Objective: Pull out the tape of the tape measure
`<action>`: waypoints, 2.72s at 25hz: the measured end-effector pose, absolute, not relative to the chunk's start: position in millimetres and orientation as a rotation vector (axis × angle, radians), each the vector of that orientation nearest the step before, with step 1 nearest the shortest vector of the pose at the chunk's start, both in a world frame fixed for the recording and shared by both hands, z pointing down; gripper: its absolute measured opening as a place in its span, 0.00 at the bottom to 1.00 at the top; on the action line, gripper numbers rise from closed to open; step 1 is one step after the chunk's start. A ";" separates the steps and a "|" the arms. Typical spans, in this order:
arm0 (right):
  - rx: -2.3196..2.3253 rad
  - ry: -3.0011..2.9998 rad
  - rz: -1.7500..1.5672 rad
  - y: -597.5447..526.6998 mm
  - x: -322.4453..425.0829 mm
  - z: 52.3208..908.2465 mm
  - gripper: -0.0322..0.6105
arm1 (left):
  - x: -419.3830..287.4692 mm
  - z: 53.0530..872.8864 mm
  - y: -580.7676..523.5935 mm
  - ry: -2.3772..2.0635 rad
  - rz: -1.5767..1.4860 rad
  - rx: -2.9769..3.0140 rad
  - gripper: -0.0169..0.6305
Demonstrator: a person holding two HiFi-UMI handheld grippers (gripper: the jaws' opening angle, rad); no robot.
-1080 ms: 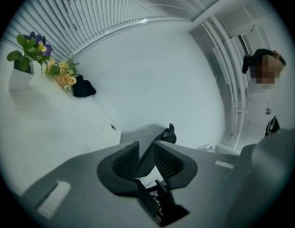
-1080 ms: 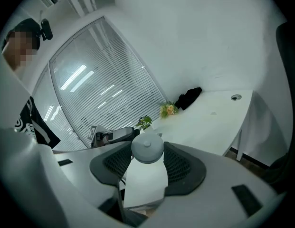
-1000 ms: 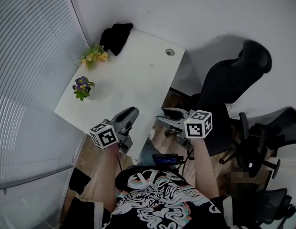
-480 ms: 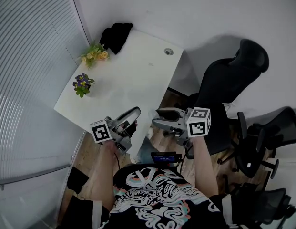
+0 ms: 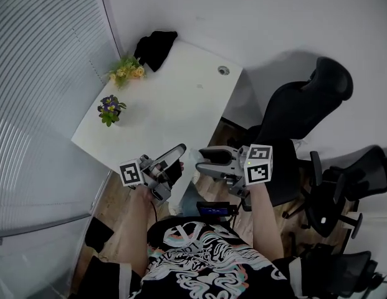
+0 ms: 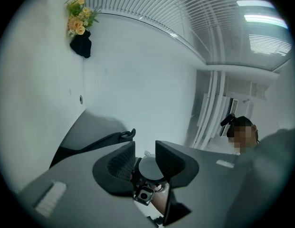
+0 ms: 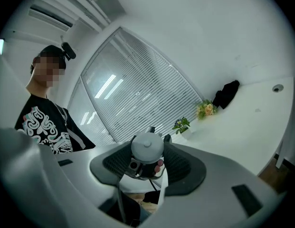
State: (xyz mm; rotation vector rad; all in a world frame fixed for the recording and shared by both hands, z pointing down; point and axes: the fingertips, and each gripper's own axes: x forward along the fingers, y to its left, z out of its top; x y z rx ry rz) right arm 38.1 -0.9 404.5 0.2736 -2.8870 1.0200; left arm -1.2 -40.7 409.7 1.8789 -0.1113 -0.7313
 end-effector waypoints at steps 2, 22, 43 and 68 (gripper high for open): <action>0.252 -2.895 1.028 0.4 33.9 403.5 0.38 | -0.6 411.0 -39.5 -0.100 -0.728 1.866 0.21; 0.157 -2.894 1.121 -0.3 27.7 409.2 0.38 | 3.0 407.5 -43.1 -0.004 -0.785 1.789 0.21; 0.152 -2.869 1.165 -2.2 32.6 419.0 0.38 | 5.8 414.3 -40.6 0.035 -0.781 1.758 0.15; 0.223 -2.898 1.243 -7.0 40.1 428.8 0.38 | 16.3 428.0 -45.5 -0.030 -0.778 1.718 0.03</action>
